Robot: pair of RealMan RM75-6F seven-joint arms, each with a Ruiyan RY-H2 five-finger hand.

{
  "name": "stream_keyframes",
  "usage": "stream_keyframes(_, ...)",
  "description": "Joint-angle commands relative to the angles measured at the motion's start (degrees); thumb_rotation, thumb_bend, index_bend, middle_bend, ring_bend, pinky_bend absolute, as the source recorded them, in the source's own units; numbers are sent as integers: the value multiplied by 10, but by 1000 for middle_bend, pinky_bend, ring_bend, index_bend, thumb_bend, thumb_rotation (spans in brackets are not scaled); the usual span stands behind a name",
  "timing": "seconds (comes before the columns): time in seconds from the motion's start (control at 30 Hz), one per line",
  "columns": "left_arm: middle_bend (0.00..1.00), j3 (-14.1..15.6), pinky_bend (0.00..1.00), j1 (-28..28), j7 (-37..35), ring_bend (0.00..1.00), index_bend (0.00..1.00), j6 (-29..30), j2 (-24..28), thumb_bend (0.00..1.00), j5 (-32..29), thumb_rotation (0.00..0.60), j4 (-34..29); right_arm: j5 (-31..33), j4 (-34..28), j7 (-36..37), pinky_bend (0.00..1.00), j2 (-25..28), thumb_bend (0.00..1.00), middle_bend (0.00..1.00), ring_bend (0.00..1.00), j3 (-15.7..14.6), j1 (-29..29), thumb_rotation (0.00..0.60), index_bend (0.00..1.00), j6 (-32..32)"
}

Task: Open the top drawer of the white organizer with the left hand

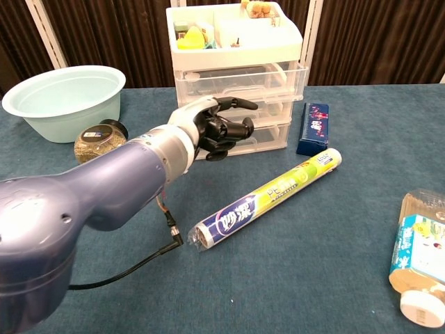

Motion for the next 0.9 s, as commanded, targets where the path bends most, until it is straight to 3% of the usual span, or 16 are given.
stream_keyframes(0.03,1000,24,955,19,0,935,226,8,18,649,26,600,-22,0,0,-1,0,-1,68,0,0,0,0,600,0,0)
stream_keyframes(0.23,1000,70,955,43,13,936,258,19,57,646,93,600,-57,0,1,-4,0,-3,68,0,0,1,1,600,0,-2)
stream_keyframes(0.4,1000,104,957,44,47,942,277,50,81,645,188,600,-52,0,2,-7,0,-5,67,0,0,0,3,600,0,-4)
stream_keyframes(0.7,1000,80,968,26,129,952,273,64,112,645,205,600,-65,1,3,-11,0,-7,67,0,0,0,4,600,0,-7)
stream_keyframes(0.9,1000,51,975,5,268,963,224,69,138,645,120,600,-99,2,1,-12,0,-6,68,0,0,-1,3,600,0,-8)
